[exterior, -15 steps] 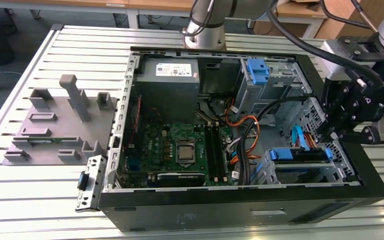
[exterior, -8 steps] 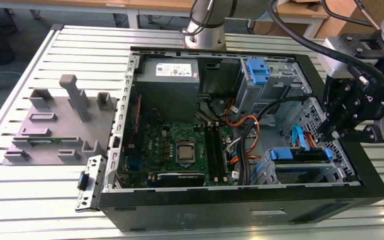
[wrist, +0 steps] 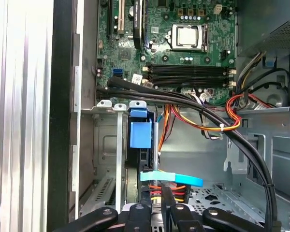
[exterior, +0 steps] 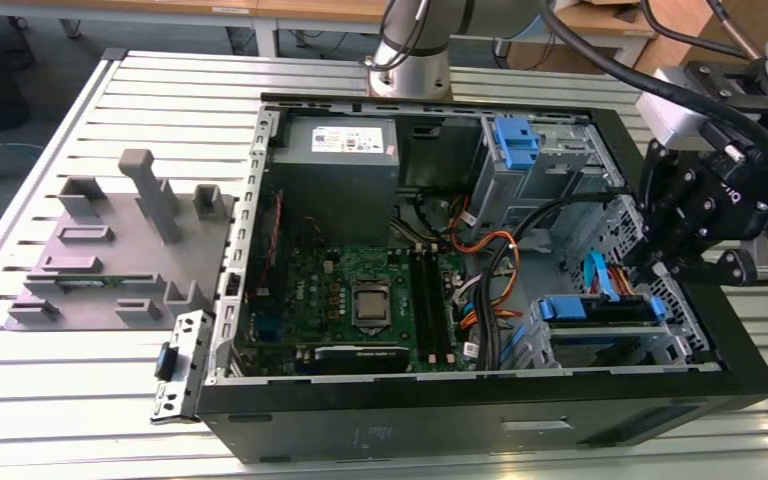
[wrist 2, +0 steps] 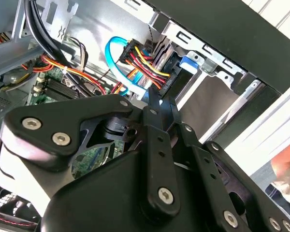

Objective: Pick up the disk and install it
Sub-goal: 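Insert the second disk wire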

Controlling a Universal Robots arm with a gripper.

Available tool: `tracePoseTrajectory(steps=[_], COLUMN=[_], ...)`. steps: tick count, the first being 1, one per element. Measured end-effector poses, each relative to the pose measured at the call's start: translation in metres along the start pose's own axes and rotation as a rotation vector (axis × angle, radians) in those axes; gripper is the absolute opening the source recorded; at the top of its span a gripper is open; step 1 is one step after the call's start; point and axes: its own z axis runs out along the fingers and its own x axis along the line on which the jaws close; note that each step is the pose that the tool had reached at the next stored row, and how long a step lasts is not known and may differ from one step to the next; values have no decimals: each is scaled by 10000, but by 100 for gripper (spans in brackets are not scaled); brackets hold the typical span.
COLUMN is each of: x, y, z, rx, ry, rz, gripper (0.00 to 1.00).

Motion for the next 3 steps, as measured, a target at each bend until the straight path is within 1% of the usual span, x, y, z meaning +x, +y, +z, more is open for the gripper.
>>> tracePoseTrajectory(steps=[1,3], x=[0,0], y=[0,0], z=[0,0], rx=[-44,-53], ry=[0,0], rz=[1,1], gripper=[24,24])
